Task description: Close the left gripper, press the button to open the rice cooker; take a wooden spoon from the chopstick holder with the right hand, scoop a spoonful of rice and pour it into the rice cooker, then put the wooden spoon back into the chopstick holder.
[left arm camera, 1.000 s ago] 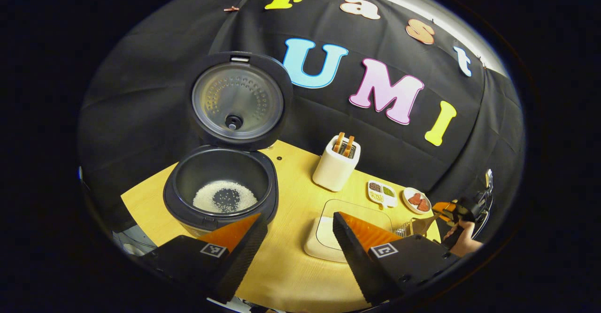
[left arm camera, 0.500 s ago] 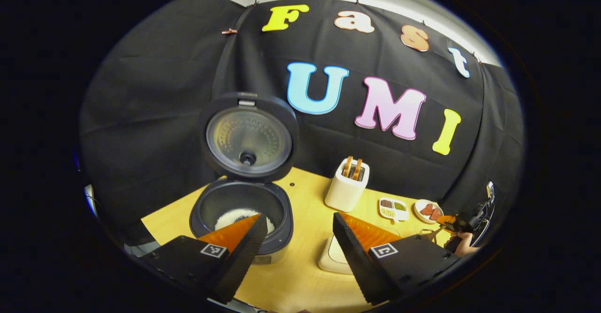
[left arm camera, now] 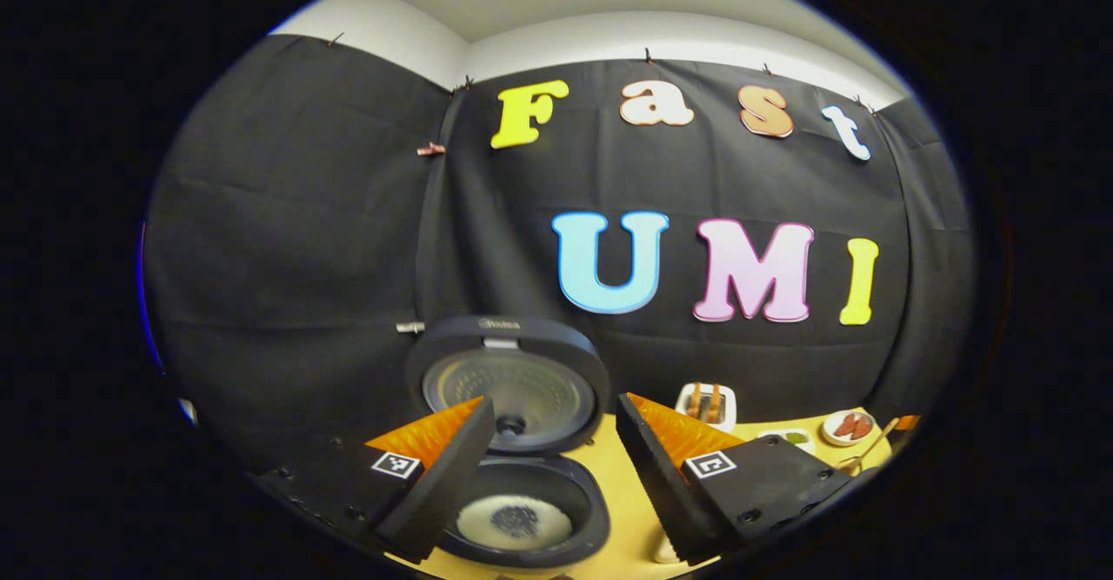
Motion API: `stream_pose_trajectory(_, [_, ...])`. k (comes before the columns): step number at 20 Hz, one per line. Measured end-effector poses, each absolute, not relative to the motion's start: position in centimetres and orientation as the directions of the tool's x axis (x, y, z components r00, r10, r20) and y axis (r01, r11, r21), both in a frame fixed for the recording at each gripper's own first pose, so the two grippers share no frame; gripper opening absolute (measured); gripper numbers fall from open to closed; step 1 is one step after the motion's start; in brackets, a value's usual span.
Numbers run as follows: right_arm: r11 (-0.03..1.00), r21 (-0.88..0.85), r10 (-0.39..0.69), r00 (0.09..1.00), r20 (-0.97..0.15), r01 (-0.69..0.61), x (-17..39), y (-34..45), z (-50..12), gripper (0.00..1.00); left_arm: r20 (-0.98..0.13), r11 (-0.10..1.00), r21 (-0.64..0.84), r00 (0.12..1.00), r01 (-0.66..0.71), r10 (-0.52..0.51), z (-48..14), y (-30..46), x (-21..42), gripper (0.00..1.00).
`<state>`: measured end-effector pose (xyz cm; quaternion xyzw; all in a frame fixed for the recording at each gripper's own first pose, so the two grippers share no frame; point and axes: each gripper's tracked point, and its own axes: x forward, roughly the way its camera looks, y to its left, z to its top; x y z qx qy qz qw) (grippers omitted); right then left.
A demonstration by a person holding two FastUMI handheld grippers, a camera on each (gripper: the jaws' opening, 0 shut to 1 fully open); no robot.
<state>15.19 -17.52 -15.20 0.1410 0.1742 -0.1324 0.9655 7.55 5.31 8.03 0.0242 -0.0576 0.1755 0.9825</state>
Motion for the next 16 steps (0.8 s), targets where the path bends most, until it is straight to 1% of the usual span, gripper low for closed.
stream_pose_trajectory(2, [0.946,0.165,-0.211,0.917,-0.339,0.279,12.7,-17.0,-13.4,0.99,0.184,0.931,0.056,0.920,-0.362,0.346,9.9,7.2,8.6,0.95])
stream_pose_trajectory(3, [0.956,0.136,-0.207,0.926,-0.315,0.260,11.2,-16.7,-12.1,0.99,0.211,0.931,0.064,0.917,-0.359,0.339,10.6,7.8,9.3,0.92])
stream_pose_trajectory(5, [0.969,0.098,-0.192,0.942,-0.275,0.226,9.3,-15.6,-10.4,0.98,0.248,0.932,0.066,0.911,-0.356,0.330,11.6,9.3,10.8,0.94])
stream_pose_trajectory(6, [0.974,0.083,-0.183,0.947,-0.265,0.212,8.3,-15.0,-9.7,0.98,0.264,0.934,0.064,0.908,-0.351,0.324,12.0,9.8,11.5,0.94])
stream_pose_trajectory(7, [0.980,0.065,-0.168,0.952,-0.255,0.190,7.3,-14.3,-8.9,0.98,0.282,0.936,0.068,0.906,-0.346,0.315,12.5,10.3,12.2,0.92])
stream_pose_trajectory(8, [0.984,0.049,-0.155,0.957,-0.246,0.173,6.4,-13.7,-8.3,0.98,0.298,0.937,0.073,0.904,-0.343,0.307,13.0,10.7,12.9,0.94])
stream_pose_trajectory(10, [0.989,0.024,-0.139,0.963,-0.231,0.149,4.6,-12.6,-7.1,0.98,0.330,0.939,0.089,0.899,-0.333,0.288,14.0,11.3,14.2,0.94])
stream_pose_trajectory(11, [0.990,0.008,-0.135,0.964,-0.228,0.140,3.7,-12.0,-6.7,0.98,0.340,0.938,0.100,0.897,-0.332,0.282,14.4,11.7,14.8,0.92])
stream_pose_trajectory(14, [0.992,-0.033,-0.123,0.973,-0.195,0.119,1.6,-10.0,-5.3,0.98,0.336,0.934,0.134,0.902,-0.332,0.272,14.9,13.2,17.2,0.92])
stream_pose_trajectory(16, [0.994,-0.037,-0.103,0.978,-0.179,0.098,0.9,-8.5,-4.5,0.98,0.310,0.929,0.178,0.915,-0.324,0.259,14.7,13.7,18.9,0.94])
